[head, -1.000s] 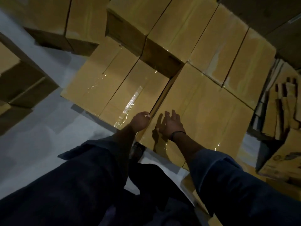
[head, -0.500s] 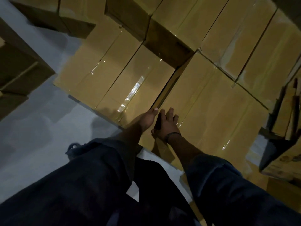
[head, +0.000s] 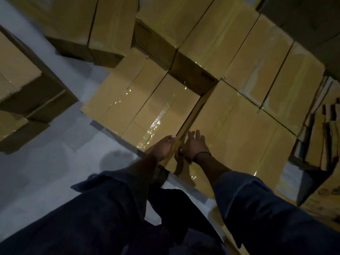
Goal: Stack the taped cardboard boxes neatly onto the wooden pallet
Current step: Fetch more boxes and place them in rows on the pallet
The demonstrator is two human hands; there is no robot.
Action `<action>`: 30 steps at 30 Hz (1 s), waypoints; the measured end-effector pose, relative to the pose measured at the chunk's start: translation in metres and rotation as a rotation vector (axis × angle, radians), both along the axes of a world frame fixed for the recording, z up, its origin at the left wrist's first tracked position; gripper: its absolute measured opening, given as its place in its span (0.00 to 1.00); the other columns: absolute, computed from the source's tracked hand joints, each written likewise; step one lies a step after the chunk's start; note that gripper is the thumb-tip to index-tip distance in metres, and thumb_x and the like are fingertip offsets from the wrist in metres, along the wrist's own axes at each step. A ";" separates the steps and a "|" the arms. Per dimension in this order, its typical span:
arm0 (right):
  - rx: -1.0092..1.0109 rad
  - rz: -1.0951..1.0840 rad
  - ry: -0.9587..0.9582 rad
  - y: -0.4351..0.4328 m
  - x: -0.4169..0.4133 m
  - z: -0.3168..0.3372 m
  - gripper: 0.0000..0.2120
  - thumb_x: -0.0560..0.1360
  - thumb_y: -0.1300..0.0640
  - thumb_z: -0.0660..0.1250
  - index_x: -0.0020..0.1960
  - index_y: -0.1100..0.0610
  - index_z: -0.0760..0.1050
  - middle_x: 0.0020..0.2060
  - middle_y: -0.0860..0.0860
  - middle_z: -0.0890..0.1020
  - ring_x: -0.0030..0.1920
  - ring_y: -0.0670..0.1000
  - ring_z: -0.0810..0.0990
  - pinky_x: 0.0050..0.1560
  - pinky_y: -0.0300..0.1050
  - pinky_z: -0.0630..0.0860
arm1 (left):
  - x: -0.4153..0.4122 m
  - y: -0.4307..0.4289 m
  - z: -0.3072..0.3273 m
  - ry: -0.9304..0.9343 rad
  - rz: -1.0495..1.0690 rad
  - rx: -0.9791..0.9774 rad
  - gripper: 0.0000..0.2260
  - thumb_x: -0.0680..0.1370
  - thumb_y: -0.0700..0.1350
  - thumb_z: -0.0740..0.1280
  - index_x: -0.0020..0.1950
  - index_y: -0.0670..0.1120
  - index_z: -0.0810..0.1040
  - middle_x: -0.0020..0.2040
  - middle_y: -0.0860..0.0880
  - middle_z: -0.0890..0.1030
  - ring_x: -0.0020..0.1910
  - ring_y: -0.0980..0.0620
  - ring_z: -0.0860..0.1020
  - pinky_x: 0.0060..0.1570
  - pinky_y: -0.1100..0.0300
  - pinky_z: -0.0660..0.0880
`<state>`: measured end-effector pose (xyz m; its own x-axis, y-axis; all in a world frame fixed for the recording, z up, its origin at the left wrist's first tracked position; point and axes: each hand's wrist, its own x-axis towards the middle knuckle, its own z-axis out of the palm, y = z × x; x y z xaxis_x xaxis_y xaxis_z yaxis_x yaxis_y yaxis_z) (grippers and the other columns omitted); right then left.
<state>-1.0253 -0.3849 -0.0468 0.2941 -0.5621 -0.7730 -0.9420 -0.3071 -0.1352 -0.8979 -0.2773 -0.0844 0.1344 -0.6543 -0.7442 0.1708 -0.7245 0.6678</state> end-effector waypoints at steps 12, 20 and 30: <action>-0.174 0.121 -0.176 0.133 0.121 0.075 0.39 0.80 0.41 0.65 0.83 0.49 0.49 0.83 0.53 0.44 0.82 0.60 0.47 0.78 0.58 0.59 | 0.141 0.160 0.089 -0.246 0.133 -0.041 0.25 0.87 0.58 0.55 0.77 0.45 0.71 0.77 0.46 0.71 0.77 0.46 0.68 0.71 0.59 0.60; -0.180 0.234 -0.314 0.239 0.234 0.108 0.38 0.79 0.42 0.66 0.83 0.48 0.51 0.83 0.52 0.47 0.81 0.59 0.49 0.76 0.60 0.62 | 0.242 0.290 0.138 -0.490 0.078 -0.098 0.25 0.87 0.60 0.52 0.73 0.47 0.76 0.73 0.43 0.76 0.72 0.43 0.73 0.64 0.59 0.65; -0.216 0.365 -0.424 0.308 0.355 0.133 0.37 0.79 0.42 0.65 0.82 0.49 0.53 0.83 0.53 0.50 0.81 0.58 0.51 0.77 0.56 0.61 | 0.336 0.378 0.163 -0.652 0.194 -0.111 0.27 0.86 0.61 0.54 0.77 0.46 0.72 0.76 0.46 0.74 0.74 0.46 0.72 0.69 0.57 0.65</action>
